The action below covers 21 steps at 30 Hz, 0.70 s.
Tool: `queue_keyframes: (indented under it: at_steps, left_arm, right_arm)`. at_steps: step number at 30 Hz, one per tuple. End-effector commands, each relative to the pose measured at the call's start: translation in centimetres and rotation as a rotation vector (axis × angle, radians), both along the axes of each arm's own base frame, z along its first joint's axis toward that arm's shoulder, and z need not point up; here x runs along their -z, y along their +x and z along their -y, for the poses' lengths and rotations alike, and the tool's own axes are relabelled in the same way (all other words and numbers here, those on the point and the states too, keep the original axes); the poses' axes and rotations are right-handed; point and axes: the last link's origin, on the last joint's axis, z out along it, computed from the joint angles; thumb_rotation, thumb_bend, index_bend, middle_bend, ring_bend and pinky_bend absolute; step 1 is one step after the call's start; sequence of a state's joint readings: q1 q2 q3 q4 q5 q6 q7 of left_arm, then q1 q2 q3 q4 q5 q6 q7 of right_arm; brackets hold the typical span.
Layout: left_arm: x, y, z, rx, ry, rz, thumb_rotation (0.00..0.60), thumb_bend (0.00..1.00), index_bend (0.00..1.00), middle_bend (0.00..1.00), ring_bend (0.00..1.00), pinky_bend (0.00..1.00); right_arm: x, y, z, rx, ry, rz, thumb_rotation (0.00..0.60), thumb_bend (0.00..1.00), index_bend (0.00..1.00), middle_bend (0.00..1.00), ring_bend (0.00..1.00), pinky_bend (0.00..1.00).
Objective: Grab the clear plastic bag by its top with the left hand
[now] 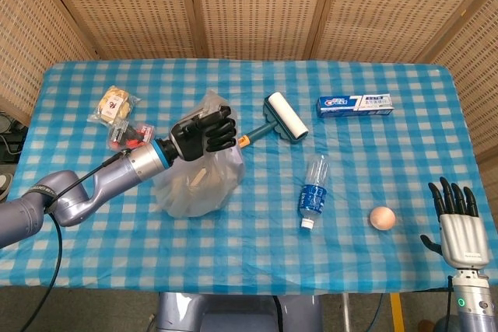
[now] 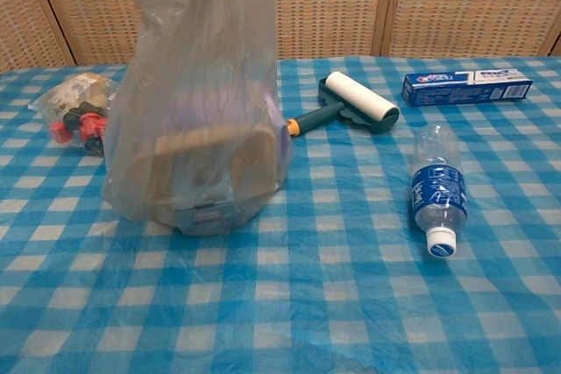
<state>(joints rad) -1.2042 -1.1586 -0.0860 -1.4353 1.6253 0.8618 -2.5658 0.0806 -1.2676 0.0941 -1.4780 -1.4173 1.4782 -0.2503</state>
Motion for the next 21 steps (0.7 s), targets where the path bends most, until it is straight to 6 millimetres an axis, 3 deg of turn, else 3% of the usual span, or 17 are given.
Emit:
queue_keyframes:
  at_steps: [1,2,4,6,7,9,21]
  left_arm:
    - [-0.1,-0.7,-0.3,0.021,0.036,-0.071,0.595,0.03,1.0,1.0,0.97,1.0]
    - [-0.1,-0.8,-0.4,0.022,0.045,-0.077,0.6,0.1,1.0,1.0,0.97,1.0]
    - [-0.2,-1.1,-0.5,0.024,0.064,-0.096,0.6,0.5,1.0,1.0,0.97,1.0]
    - [-0.3,-1.3,-0.6,0.027,0.086,-0.123,0.6,0.81,1.0,1.0,0.98,1.0]
    - [-0.3,-1.3,-0.6,0.028,0.095,-0.129,0.6,0.92,1.0,1.0,0.98,1.0]
    - [-0.5,-1.5,-0.6,0.024,0.117,-0.147,0.6,1.0,1.0,1.0,0.98,1.0]
    - [-4.3,-0.3,-0.7,0.131,0.428,-0.4,0.6,1.0,1.0,1.0,0.98,1.0]
  right_arm:
    - [0.0,0.0,0.0,0.0,-0.001,0.0,0.6,0.0,0.09,0.0,0.0,0.0]
    - [0.0,0.0,0.0,0.0,-0.002,0.001,0.6,0.0,0.09,0.0,0.0,0.0]
    - [-0.1,0.0,0.0,0.0,-0.003,0.001,0.6,0.0,0.09,0.0,0.0,0.0]
    - [-0.1,0.0,0.0,0.001,-0.005,0.003,0.6,0.0,0.09,0.0,0.0,0.0]
    - [-0.1,0.0,0.0,0.001,-0.005,0.002,0.6,0.0,0.09,0.0,0.0,0.0]
    - [-0.1,0.0,0.0,0.001,-0.005,0.003,0.6,0.0,0.09,0.0,0.0,0.0]
    - [-0.4,0.1,0.0,-0.002,-0.009,0.014,0.6,0.0,0.09,0.0,0.0,0.0]
